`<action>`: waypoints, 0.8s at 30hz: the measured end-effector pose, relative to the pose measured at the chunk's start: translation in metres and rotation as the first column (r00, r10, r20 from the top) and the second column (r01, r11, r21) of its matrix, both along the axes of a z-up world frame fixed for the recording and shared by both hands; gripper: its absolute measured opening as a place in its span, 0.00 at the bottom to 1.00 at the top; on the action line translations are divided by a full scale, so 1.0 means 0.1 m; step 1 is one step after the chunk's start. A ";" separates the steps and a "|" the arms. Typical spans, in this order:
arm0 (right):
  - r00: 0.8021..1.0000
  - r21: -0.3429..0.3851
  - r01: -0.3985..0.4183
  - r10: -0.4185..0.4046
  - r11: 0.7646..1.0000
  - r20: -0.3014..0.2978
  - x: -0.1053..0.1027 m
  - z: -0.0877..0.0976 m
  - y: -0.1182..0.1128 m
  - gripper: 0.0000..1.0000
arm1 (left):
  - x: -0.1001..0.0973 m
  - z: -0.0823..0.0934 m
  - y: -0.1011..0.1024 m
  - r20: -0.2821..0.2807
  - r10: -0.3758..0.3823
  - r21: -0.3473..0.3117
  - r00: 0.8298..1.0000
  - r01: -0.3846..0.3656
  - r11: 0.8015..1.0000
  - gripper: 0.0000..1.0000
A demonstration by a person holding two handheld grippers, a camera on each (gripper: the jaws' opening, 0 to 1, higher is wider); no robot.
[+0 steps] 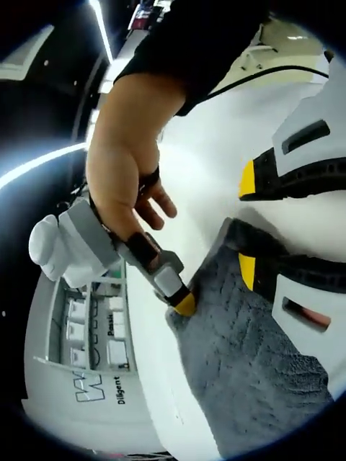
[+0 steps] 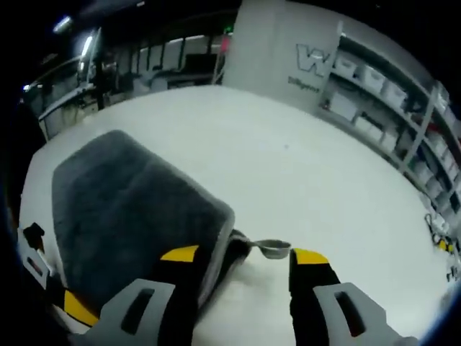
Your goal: Open the folded towel by lifting each exposed corner and separating the folded layers until the towel lies flat within the target outline without major curled edges
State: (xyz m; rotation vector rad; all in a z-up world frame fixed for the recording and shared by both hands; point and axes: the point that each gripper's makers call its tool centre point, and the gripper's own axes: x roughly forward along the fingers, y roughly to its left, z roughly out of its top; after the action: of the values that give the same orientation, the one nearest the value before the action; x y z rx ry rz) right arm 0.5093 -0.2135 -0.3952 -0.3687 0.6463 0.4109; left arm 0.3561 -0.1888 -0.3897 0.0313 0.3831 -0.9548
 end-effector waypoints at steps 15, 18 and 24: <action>0.944 0.184 0.129 -0.177 0.974 0.280 -0.15 0.80 -0.24 0.99 | 0.16 1.23 0.87 0.331 0.099 -0.206 0.938 -0.031 0.978 0.89; 0.942 0.183 0.117 -0.167 0.976 0.290 -0.22 0.83 -0.23 0.99 | 0.20 1.25 1.07 0.383 0.091 -0.136 0.919 -0.041 0.990 0.99; 0.933 0.188 0.096 -0.154 0.978 0.325 -0.37 0.95 -0.20 0.99 | 0.28 1.19 1.41 0.403 0.103 -0.027 0.910 -0.100 0.995 1.00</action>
State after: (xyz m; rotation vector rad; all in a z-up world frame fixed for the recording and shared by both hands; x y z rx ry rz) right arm 0.4721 -0.2339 -0.3000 -0.2265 0.2936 0.2685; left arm 0.3842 -0.0474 -0.2708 0.1991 -0.0021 -0.8209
